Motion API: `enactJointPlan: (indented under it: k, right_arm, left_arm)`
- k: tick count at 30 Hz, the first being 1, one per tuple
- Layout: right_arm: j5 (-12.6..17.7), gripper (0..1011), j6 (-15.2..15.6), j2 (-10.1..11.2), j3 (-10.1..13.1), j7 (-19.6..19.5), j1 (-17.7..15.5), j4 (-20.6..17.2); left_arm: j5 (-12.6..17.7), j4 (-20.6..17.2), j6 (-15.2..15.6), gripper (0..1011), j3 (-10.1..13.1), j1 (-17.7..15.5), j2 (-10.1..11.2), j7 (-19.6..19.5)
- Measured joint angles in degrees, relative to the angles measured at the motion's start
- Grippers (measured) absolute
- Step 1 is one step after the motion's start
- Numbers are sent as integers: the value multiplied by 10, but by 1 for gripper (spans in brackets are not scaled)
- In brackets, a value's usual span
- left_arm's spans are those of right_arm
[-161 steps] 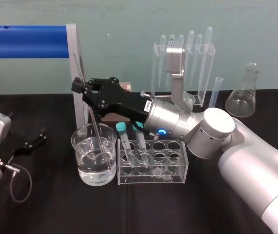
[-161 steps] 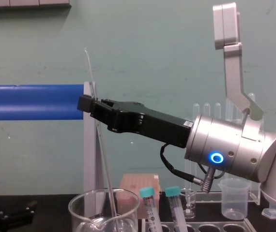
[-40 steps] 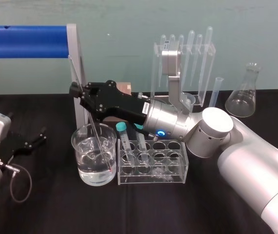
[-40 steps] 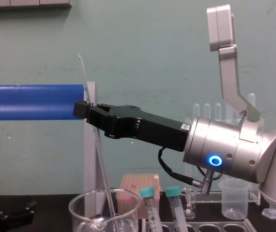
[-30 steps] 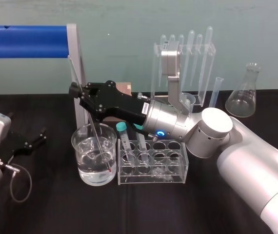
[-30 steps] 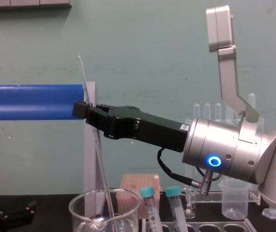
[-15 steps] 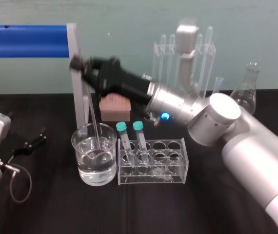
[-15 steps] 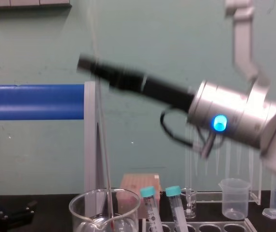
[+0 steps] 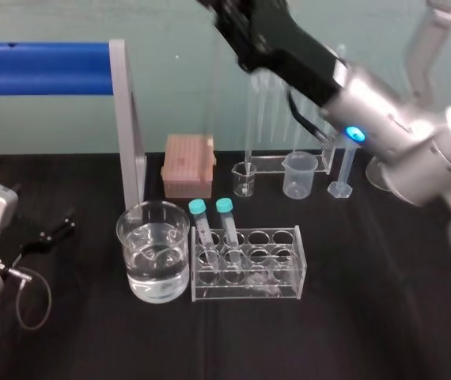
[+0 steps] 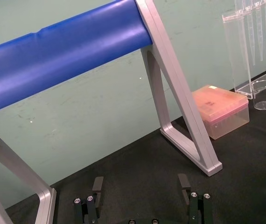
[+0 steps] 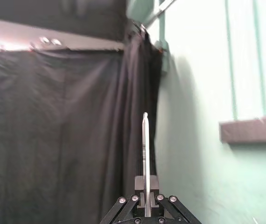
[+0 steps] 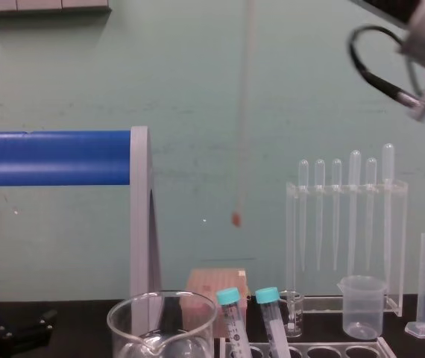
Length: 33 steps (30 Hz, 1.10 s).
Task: Hold the thermometer with one hand and immerse one end into the beaker, then reinsert it into the test tube rack.
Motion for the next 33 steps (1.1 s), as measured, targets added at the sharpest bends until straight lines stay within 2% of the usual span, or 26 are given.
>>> enactJointPlan:
  k: [3, 4, 5, 9, 12, 16, 22, 33]
  right_arm:
    - [0, 56, 19, 43, 8, -30, -38, -35]
    - [0, 56, 19, 43, 8, -30, -38, -35]
    - [1, 56, 24, 57, 11, -40, -53, -46]
    - [5, 57, 31, 87, 14, -60, -90, -63]
    - [3, 56, 27, 94, 14, -65, -102, -64]
    - [-10, 56, 13, 97, 9, -67, -111, -52]
    - [-33, 57, -3, 89, -1, -66, -108, -24]
    - [-64, 56, -7, 68, -20, -57, -95, 24]
  left_arm:
    - [0, 0, 0, 1008, 0, 0, 0, 0]
    - [0, 0, 0, 1008, 0, 0, 0, 0]
    - [0, 0, 0, 1008, 0, 0, 0, 0]
    - [0, 0, 0, 1008, 0, 0, 0, 0]
    - [0, 0, 0, 1008, 0, 0, 0, 0]
    - [0, 0, 0, 1008, 0, 0, 0, 0]
    - [0, 0, 0, 1008, 0, 0, 0, 0]
    - [0, 0, 0, 1008, 0, 0, 0, 0]
